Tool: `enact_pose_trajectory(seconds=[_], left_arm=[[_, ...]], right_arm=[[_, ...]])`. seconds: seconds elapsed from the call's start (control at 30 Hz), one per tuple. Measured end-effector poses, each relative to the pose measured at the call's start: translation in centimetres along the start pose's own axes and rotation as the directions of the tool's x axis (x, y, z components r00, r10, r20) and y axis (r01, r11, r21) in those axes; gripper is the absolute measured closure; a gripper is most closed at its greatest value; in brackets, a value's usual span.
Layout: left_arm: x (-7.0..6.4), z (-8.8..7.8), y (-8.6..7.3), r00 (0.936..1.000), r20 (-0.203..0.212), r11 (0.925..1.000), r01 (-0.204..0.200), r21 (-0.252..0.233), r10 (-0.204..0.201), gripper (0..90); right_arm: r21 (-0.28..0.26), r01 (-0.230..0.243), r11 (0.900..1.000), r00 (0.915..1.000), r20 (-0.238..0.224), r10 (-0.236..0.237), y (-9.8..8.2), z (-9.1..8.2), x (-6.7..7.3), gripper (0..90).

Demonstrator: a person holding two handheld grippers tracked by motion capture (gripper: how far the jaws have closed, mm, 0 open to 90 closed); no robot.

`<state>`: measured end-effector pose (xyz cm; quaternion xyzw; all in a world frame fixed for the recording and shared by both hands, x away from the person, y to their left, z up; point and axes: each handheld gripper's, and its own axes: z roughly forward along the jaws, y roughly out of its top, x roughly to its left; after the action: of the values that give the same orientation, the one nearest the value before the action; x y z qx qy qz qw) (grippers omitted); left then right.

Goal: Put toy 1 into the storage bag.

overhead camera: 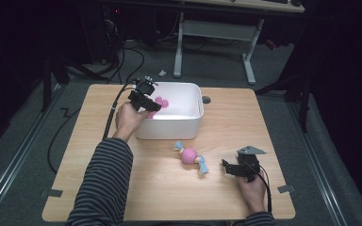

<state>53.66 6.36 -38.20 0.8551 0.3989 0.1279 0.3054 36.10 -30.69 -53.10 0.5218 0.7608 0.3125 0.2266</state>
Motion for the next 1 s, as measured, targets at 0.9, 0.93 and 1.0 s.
enact_pose_trajectory(seconds=[0.9,0.93,1.0], left_arm=[[1.0,-6.8,-3.2,0.9994,-0.009,0.9827,0.031,-0.182,-0.033,41.6],[1.0,-6.9,-3.3,0.9994,-0.012,0.9828,0.029,-0.182,-0.032,41.5],[1.1,-7.0,-3.5,0.9994,-0.015,0.9828,0.028,-0.183,-0.031,41.4]], right_arm=[[0.001,0.001,1.0,1.0,-0.001,-0.001,0.0,0.0,0.0,21.2],[0.001,0.002,1.0,1.0,-0.002,-0.002,0.0,0.0,0.0,21.3],[0.001,0.001,1.0,1.0,-0.002,-0.001,0.0,0.0,0.0,21.3]])
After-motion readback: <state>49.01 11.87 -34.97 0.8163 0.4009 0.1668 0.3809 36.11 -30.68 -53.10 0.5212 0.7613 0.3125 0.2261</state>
